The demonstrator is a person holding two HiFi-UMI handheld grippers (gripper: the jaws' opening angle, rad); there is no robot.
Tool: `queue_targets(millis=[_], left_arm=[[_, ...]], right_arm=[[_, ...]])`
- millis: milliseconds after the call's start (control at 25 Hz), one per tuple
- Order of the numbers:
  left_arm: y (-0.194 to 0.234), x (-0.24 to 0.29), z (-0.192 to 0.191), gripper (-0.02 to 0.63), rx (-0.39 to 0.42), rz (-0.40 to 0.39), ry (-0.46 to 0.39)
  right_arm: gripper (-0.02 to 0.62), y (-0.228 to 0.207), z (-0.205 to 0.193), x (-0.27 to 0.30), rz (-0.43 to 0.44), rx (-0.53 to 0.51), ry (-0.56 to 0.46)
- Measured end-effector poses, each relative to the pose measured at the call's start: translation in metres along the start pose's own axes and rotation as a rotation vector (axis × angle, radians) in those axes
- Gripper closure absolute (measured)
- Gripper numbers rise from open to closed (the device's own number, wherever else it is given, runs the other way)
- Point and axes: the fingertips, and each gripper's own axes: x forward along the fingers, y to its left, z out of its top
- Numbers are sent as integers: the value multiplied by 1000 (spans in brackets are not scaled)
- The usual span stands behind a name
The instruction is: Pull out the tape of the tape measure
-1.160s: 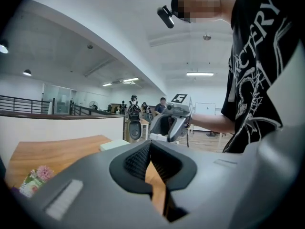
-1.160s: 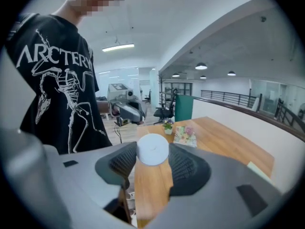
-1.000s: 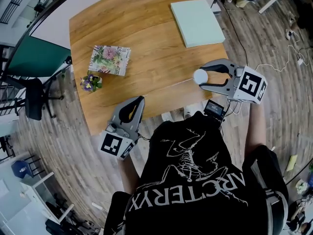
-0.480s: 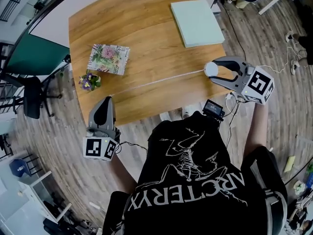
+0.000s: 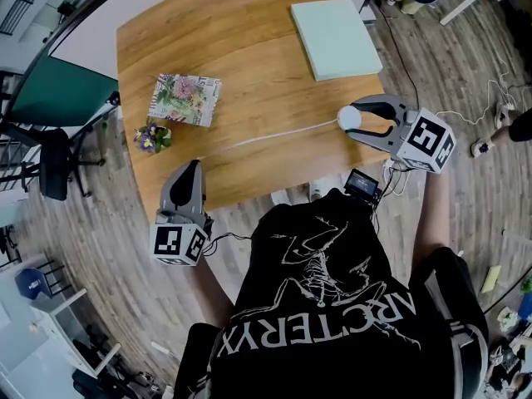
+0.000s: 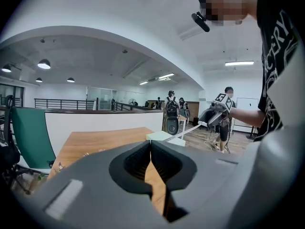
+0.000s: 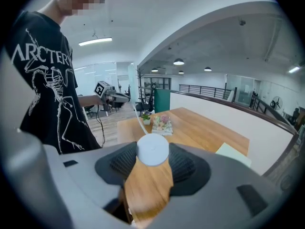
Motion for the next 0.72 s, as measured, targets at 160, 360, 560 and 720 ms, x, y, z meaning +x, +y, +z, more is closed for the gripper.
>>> queue_targets(millis=[160, 360, 560, 720], left_arm=[[2, 1, -4, 591, -2, -1, 13], [3, 3, -7, 591, -9, -3, 17], [2, 5, -12, 591, -3, -5, 32], [4, 9, -20, 591, 9, 1, 66]], right_arm=[[381, -2, -3, 3, 7, 8, 6], [380, -3, -5, 5, 7, 11, 16], [380, -3, -8, 6, 10, 18, 18], [381, -3, -13, 12, 12, 24, 34]])
